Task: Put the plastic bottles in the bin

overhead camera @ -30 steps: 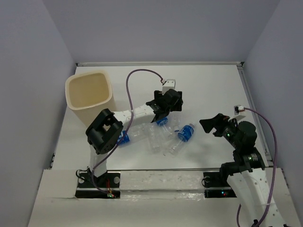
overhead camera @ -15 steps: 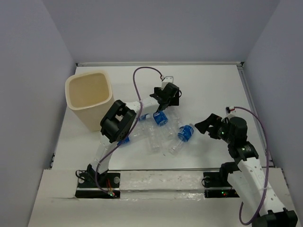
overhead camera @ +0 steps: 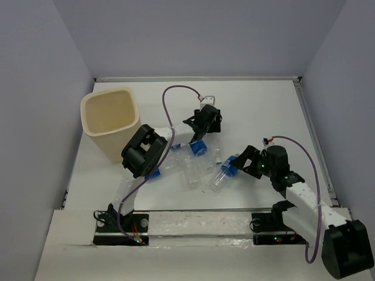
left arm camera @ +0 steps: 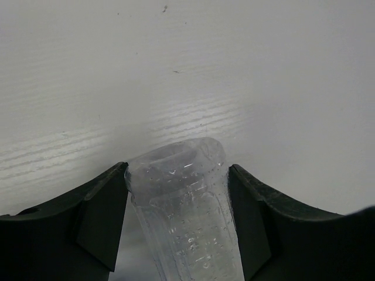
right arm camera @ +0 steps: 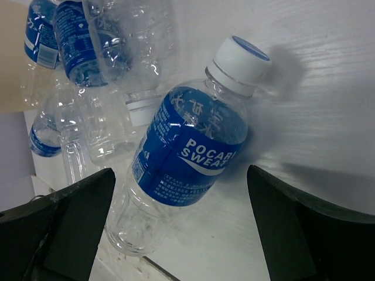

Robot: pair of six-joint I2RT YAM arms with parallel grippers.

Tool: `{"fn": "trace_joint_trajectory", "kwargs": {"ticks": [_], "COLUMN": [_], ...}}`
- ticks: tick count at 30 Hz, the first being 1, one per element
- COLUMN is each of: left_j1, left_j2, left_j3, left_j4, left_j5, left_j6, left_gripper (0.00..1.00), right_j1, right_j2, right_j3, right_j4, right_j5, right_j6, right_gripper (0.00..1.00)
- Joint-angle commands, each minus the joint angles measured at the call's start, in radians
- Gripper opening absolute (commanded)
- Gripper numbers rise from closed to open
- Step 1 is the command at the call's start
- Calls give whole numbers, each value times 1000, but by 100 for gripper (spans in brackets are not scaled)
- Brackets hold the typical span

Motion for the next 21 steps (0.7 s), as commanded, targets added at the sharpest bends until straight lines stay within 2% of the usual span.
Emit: {"fn": "trace_joint_trajectory", "kwargs": {"ticks": [1, 10, 21], "left_j1": [3, 5, 6], "left_j2": [-152, -252, -456], "left_j3": [-70, -129, -168], "left_j4": [151, 210, 269], "left_j5": [-4, 21, -24], "left_j6": [18, 18, 31], "left_gripper": [55, 53, 49], "right_j1": [47, 66, 66], "right_j2": [86, 334, 366], "right_j3": [-25, -22, -19], "right_j4": [236, 415, 452], "right_j5": [25, 100, 172], "right_j6": [63, 97, 136], "right_gripper": [100, 98, 71]}}
